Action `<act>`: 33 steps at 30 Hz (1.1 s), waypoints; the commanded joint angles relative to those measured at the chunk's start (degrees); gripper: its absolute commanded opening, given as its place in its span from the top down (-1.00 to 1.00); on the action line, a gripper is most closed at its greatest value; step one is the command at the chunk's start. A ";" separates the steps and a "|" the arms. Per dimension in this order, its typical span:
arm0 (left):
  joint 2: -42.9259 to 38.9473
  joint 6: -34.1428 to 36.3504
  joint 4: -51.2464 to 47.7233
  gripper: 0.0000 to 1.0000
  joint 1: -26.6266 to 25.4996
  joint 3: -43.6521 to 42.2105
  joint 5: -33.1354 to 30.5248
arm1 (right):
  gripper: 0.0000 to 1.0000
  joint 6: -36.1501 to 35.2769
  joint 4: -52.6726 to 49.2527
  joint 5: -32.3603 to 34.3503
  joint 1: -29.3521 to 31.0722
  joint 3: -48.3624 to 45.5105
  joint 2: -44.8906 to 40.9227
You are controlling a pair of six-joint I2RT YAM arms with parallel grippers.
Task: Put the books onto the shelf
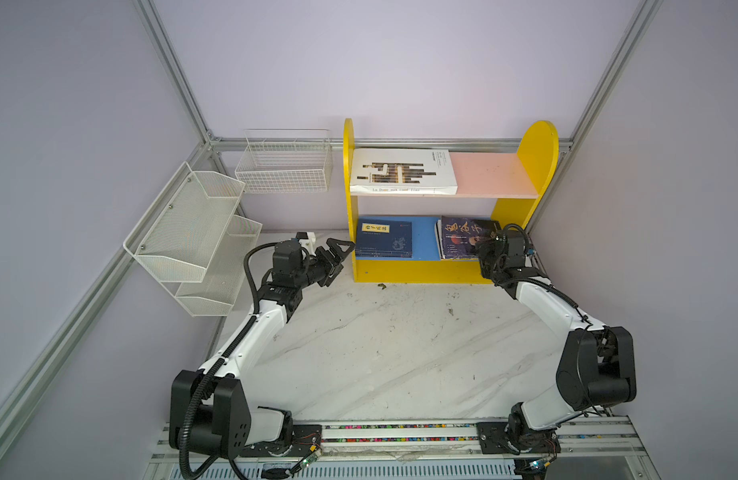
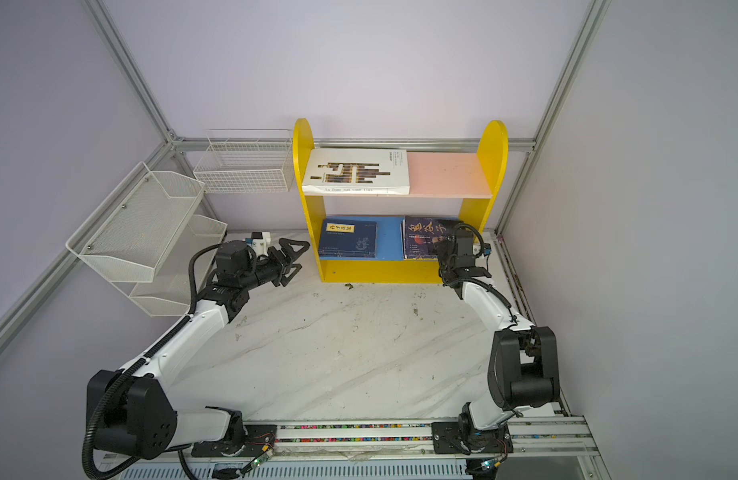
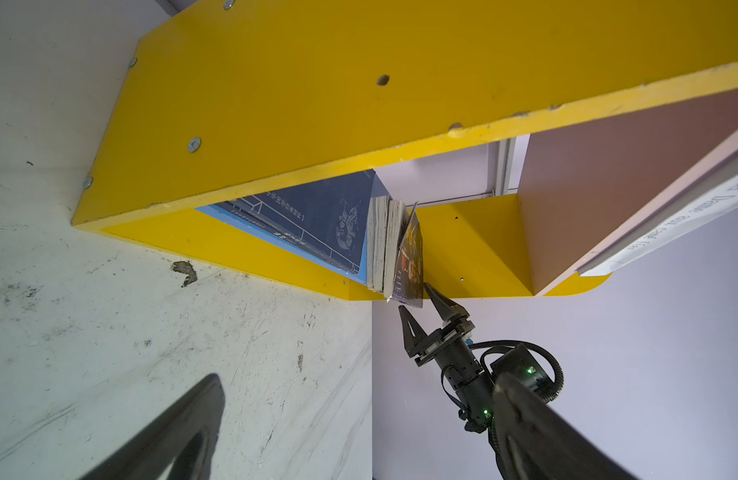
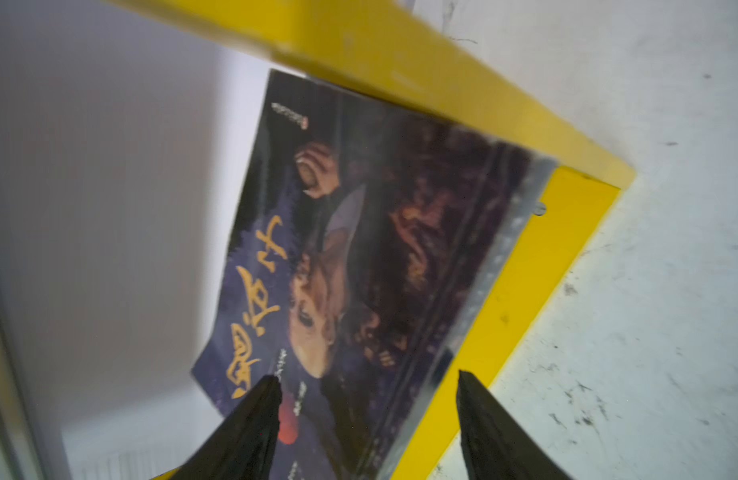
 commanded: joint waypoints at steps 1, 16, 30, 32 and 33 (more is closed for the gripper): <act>-1.85 -0.71 2.27 -0.99 0.36 -2.14 0.99 | -0.38 0.44 -4.01 1.73 0.18 -0.10 -1.33; -2.46 -1.15 2.69 -0.99 0.36 -3.67 1.08 | -0.23 -0.84 -3.98 0.97 1.64 3.14 1.03; -2.29 -0.98 2.80 -0.99 0.36 -3.77 1.08 | -0.01 -0.63 -1.76 1.04 1.79 4.89 3.31; -2.29 -0.89 2.63 -0.99 0.38 -3.77 1.08 | -0.01 -0.47 -1.45 1.10 1.74 4.91 3.42; -2.29 -0.89 2.62 -0.99 0.44 -3.77 1.07 | -0.01 -0.49 -1.57 1.04 1.72 5.05 3.48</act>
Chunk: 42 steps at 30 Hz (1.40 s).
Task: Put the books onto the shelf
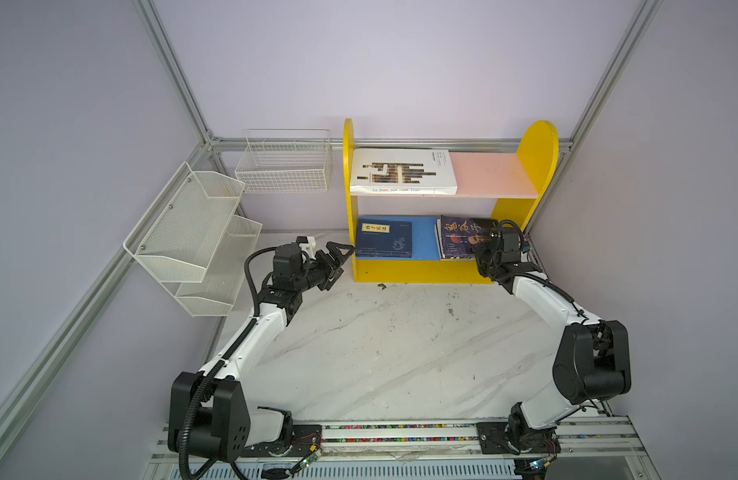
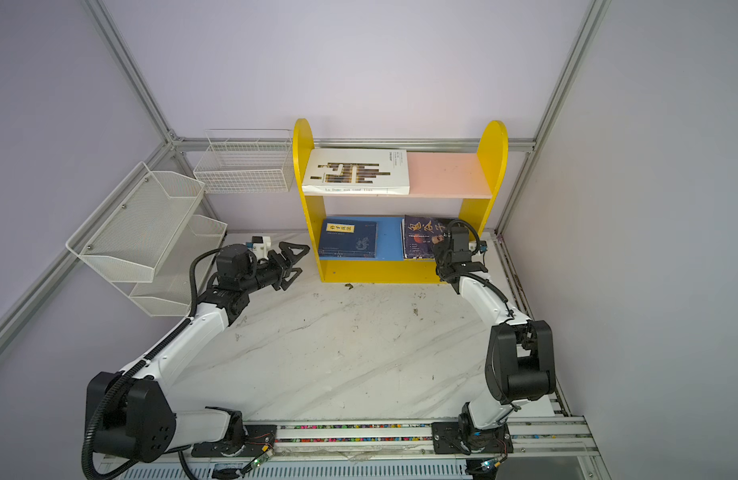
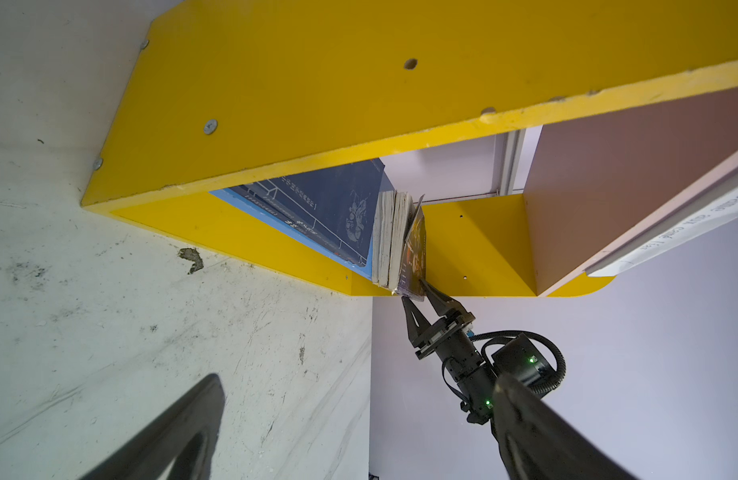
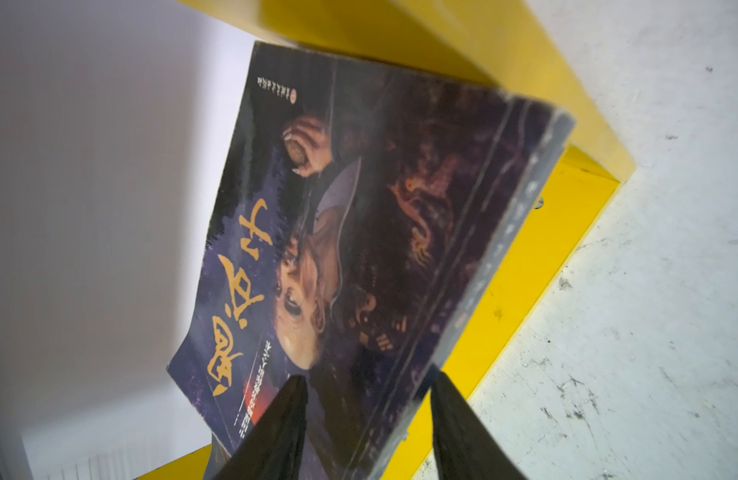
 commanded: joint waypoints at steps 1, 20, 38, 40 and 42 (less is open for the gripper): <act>-1.65 0.36 2.15 -0.99 0.45 -1.71 0.93 | -0.01 0.72 0.68 0.90 0.38 1.45 0.91; -2.92 10.03 -7.70 -0.99 0.79 1.02 -3.56 | -0.45 -3.93 -3.20 2.21 0.32 -0.54 -3.64; -10.77 58.49 10.50 -0.99 2.76 -17.40 -56.17 | -0.85 -23.44 -12.53 32.65 9.48 -25.78 -31.43; -10.80 61.63 17.94 -0.99 3.23 -22.60 -55.76 | -0.85 -23.32 -12.45 33.81 9.46 -26.25 -32.35; -9.19 62.07 25.94 -0.99 4.01 -27.24 -56.10 | -0.85 -24.62 -8.86 35.03 9.52 -27.82 -33.46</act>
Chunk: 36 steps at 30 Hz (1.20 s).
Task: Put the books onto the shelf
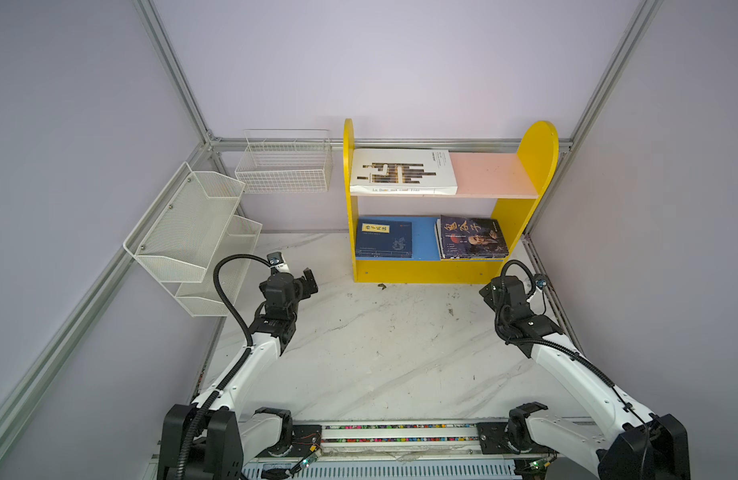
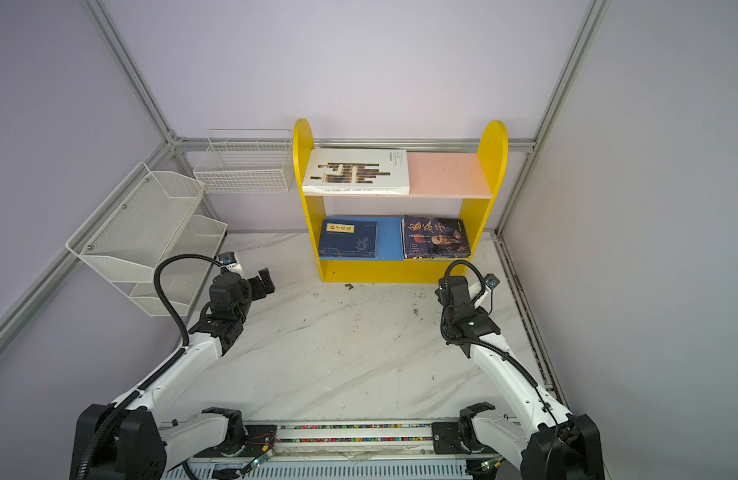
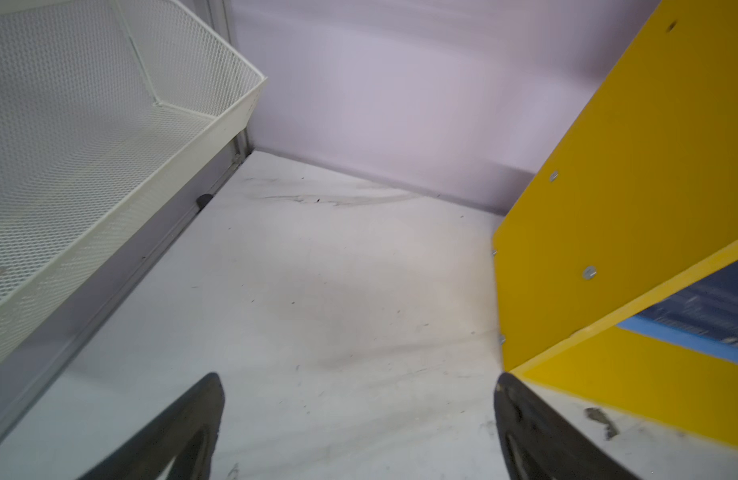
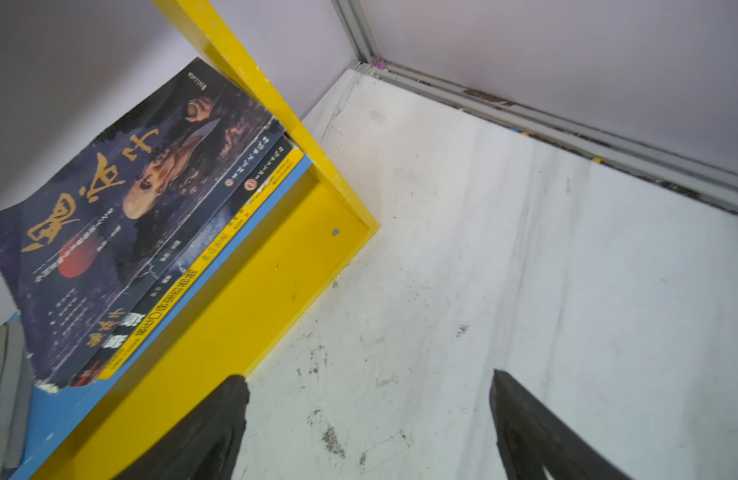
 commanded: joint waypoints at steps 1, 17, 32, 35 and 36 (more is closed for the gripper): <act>2.38 8.84 20.47 -0.99 1.37 -8.22 -6.37 | -0.85 -3.85 4.57 7.24 0.17 -2.58 -2.49; 23.76 9.48 42.95 -0.99 3.50 -13.39 -6.48 | -0.95 -40.04 72.56 10.87 -1.01 -18.97 20.33; 24.41 9.73 45.92 -0.99 3.97 -14.31 -6.18 | -0.95 -51.12 103.46 -7.71 -8.32 -18.67 44.23; 24.49 9.72 45.90 -0.99 3.98 -14.25 -6.18 | -0.95 -49.09 95.53 -10.28 -9.64 -16.55 42.75; 24.53 9.74 45.87 -0.99 3.99 -14.21 -6.19 | -0.95 -49.12 96.68 -10.72 -9.75 -16.89 42.85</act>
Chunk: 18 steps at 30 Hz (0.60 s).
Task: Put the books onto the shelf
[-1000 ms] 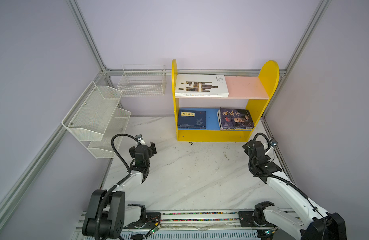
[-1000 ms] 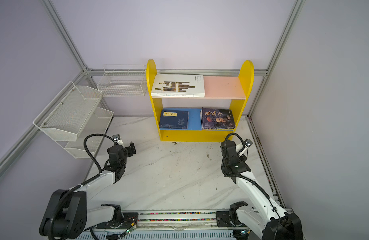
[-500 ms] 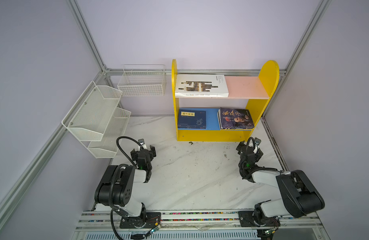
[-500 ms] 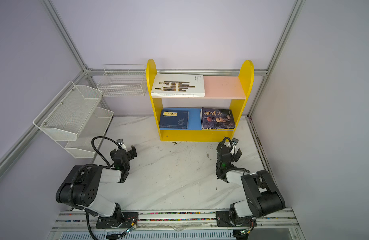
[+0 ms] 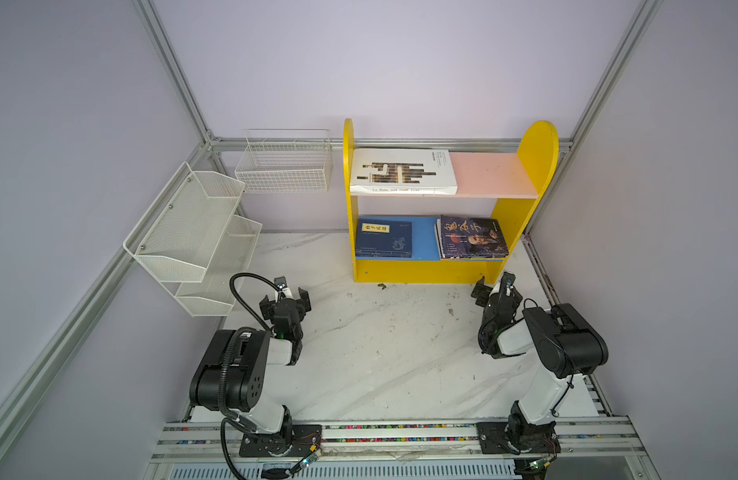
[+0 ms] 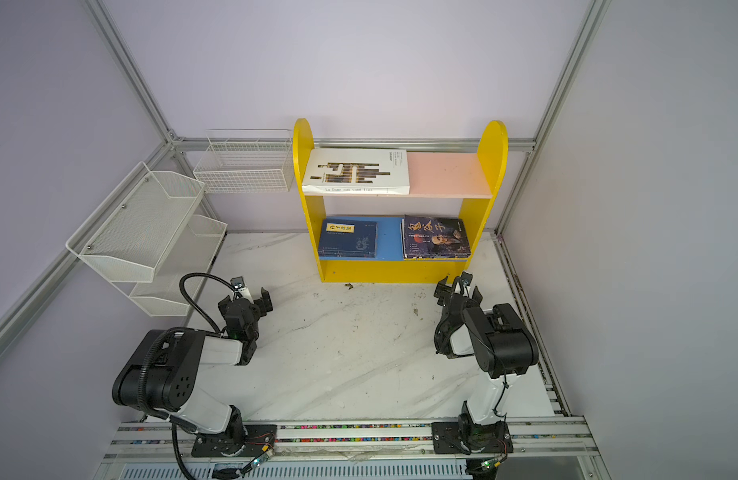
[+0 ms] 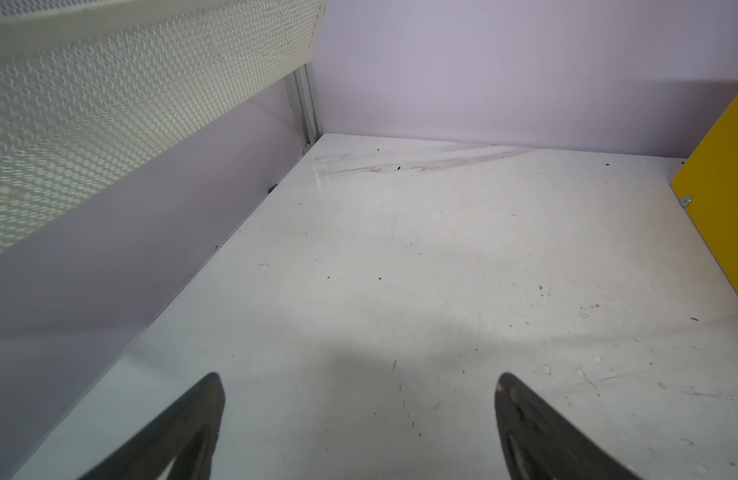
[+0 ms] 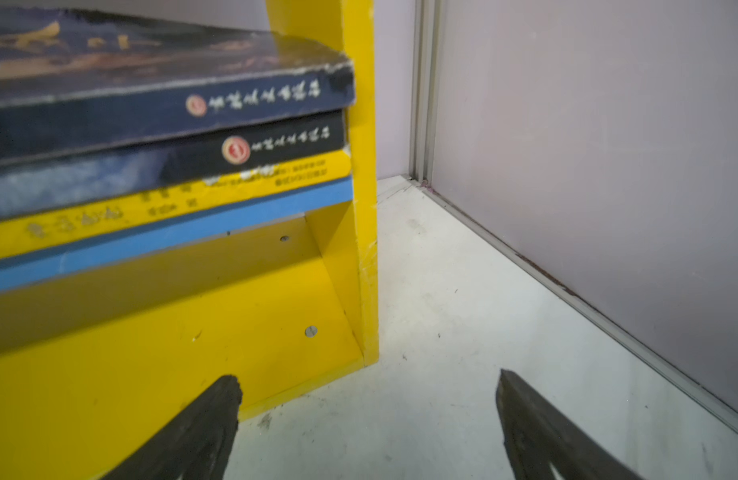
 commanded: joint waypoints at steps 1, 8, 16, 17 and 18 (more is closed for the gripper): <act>-0.04 -0.05 3.13 -0.99 0.42 -0.73 0.12 | -0.95 -1.12 3.76 -3.80 -1.02 1.12 -0.30; 0.44 -0.14 2.20 -0.99 0.42 -0.04 0.14 | -0.95 -0.90 3.10 -4.53 -1.48 1.53 -0.01; 0.08 -0.13 2.35 -0.99 0.44 -0.33 0.14 | -0.95 -3.28 3.35 -6.95 -1.44 1.70 -0.06; -0.08 -0.12 2.39 -0.99 0.43 -0.42 0.14 | -0.95 -4.04 3.01 -9.64 -1.48 1.88 -0.12; -0.14 -0.06 2.51 -0.99 0.40 -0.42 0.14 | -0.95 -3.91 2.56 -10.15 -1.44 1.88 -0.27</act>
